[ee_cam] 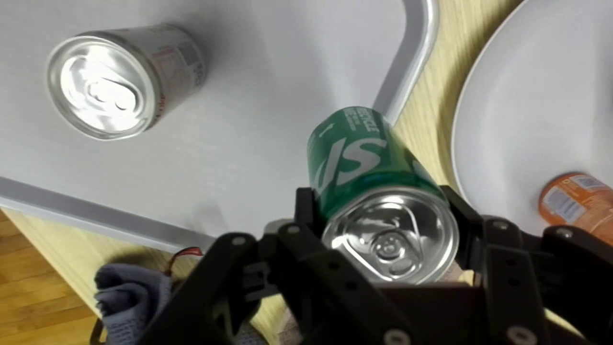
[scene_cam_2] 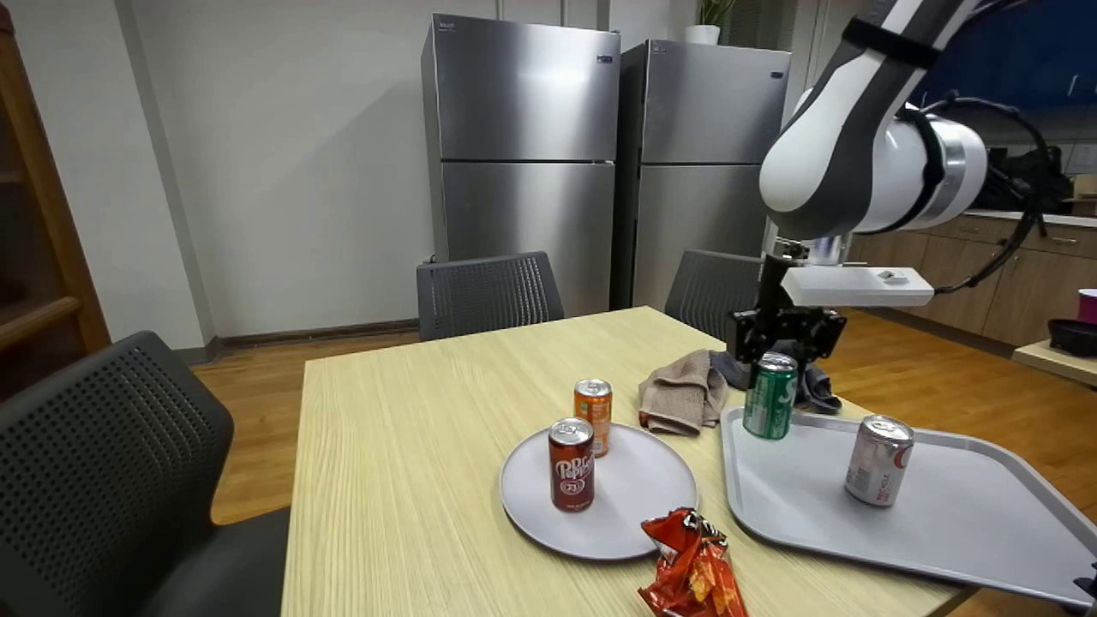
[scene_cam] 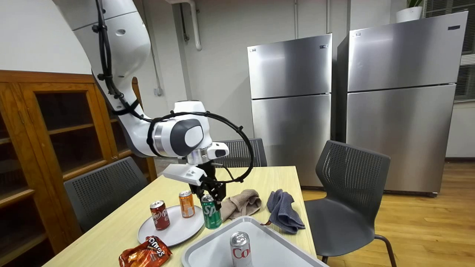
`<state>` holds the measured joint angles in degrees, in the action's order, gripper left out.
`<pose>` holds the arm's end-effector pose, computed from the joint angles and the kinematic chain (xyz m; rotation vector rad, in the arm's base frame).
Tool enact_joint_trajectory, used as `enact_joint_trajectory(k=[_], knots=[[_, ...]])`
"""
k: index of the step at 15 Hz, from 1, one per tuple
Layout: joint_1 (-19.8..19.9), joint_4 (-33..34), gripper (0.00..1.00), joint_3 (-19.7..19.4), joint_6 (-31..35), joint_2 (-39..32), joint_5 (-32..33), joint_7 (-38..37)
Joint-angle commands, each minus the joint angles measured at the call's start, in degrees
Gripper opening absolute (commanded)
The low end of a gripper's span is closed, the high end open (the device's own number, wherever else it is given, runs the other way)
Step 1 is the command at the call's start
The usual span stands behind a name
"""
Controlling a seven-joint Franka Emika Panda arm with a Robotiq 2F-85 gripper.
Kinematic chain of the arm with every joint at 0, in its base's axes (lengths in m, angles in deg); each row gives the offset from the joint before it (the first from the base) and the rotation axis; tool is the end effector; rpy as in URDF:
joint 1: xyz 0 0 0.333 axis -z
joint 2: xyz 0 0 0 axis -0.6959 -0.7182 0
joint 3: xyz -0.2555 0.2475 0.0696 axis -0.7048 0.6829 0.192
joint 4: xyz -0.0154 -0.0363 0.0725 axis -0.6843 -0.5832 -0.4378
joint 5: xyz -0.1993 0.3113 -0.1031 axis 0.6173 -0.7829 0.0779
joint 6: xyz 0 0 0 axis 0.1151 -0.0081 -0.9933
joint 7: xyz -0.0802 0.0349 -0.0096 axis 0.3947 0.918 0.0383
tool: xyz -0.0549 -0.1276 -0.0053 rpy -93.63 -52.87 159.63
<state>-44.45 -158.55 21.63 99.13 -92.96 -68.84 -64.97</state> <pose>0.4995 -0.0403 0.2296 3.1063 -0.2741 0.1566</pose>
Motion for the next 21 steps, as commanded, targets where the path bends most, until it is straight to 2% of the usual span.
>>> enact_joint_trajectory(k=[1, 9, 21], knots=[[1.7, -0.7, 0.38, -2.3, -1.5, 2.2, 0.9, -1.0], [3.0, 1.3, 0.38, -6.5, -0.4, -0.2, 1.2, -3.2], [5.9, 5.3, 0.38, -8.5, 1.9, -6.2, -0.7, -4.4]])
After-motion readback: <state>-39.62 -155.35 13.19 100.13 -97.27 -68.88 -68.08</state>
